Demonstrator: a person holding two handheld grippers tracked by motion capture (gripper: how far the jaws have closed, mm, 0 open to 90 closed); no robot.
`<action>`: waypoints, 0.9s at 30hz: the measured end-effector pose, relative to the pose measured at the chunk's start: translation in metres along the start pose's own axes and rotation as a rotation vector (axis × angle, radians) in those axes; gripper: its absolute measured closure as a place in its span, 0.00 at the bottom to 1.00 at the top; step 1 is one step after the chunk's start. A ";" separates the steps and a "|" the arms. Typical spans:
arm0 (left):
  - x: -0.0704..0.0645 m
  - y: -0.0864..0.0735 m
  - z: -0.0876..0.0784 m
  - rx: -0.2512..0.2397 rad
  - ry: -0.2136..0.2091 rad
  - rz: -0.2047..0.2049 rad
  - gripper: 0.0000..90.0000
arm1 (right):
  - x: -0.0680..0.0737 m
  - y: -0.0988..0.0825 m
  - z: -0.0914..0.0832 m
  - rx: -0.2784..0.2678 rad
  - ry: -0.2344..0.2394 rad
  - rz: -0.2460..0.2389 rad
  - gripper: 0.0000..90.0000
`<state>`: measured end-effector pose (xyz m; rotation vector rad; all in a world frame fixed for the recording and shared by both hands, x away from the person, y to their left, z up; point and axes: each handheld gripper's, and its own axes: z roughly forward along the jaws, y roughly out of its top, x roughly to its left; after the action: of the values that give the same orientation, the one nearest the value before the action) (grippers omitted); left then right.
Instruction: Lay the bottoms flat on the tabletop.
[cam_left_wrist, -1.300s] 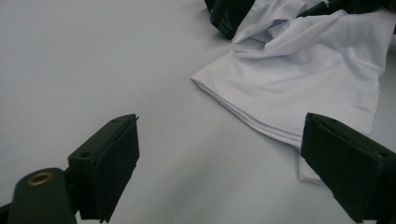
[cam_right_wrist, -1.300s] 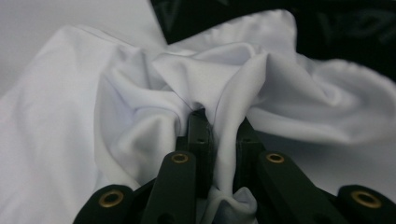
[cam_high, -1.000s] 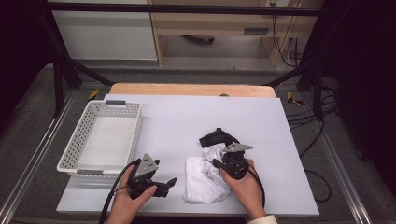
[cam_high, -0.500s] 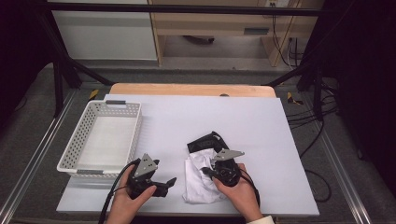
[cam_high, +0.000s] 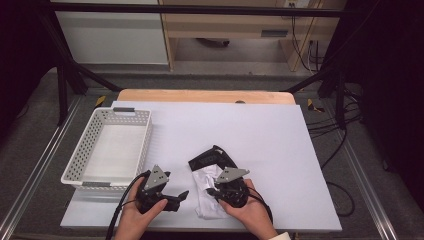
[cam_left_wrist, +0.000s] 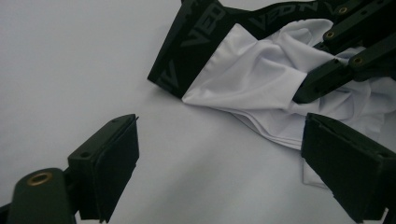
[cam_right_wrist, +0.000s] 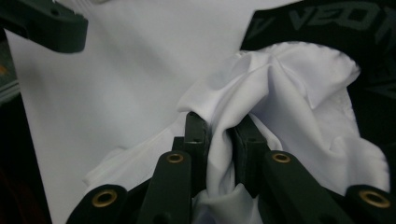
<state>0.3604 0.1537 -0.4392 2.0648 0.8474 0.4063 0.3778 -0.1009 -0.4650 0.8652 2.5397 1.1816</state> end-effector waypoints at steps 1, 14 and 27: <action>0.000 0.000 0.000 -0.001 0.000 -0.001 0.12 | 0.000 0.000 0.000 0.002 -0.007 -0.004 0.84; 0.003 0.000 -0.003 -0.007 0.004 -0.005 0.12 | -0.009 -0.005 -0.020 -0.008 -0.081 0.072 0.50; 0.002 0.000 -0.002 -0.006 0.005 -0.003 0.12 | -0.009 -0.007 -0.050 -0.024 -0.142 0.103 0.45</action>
<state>0.3608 0.1565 -0.4376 2.0574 0.8515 0.4117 0.3611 -0.1416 -0.4381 1.0464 2.3890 1.1343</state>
